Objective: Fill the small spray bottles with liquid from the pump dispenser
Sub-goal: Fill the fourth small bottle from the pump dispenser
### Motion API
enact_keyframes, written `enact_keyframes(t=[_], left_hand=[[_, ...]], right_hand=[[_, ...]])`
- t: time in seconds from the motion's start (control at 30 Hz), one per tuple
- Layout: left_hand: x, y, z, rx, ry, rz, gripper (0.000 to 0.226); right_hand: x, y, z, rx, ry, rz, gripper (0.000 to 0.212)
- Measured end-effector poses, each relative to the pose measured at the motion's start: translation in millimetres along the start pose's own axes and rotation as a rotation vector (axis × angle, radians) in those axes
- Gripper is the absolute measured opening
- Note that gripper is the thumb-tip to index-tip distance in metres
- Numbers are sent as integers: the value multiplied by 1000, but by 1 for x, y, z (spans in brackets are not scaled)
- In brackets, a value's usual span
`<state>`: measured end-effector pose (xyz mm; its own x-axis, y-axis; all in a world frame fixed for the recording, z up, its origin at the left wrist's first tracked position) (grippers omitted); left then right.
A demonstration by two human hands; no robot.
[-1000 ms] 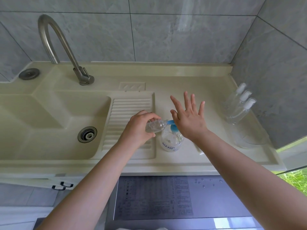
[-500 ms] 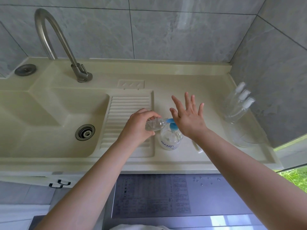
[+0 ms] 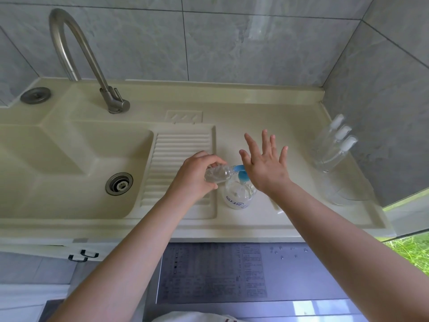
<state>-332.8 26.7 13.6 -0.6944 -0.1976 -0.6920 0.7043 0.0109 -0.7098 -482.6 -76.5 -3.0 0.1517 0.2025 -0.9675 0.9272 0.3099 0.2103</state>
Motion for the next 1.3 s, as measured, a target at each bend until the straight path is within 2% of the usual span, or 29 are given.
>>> enact_keyframes(t=[0.17,0.33,0.63,0.93,1.1,1.3], left_hand=[[-2,0,0,-7,-12,-4,60],[-1,1,0,-1,-13,-10,60],[-1,0,0,-6,-14,0,61],[0,-1,-1,-16,7,11,60],[-6,-5,1,-2,-9,9,60],[-4,-5,1,-4,6,13,60]], right_hand=[[-8,0,1,7,7,101,60],[-4,1,0,-28,-29,24,54],[-12,2,1,-30,-29,98,58],[-2,-1,0,0,9,49,55],[-25,0,11,64,16,185,59],[-15,8,20,38,-52,33,55]])
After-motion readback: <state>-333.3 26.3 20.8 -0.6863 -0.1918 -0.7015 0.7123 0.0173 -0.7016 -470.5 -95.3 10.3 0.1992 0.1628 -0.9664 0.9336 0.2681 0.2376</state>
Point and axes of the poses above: each hand's wrist, its own z-axis towards the middle knuckle, its own x-axis out of the palm, y = z × x, the point moved 5 cm from there along z, towards the middle knuckle, and after that the axes turned 6 degrees about x, right-handed, at the moved point
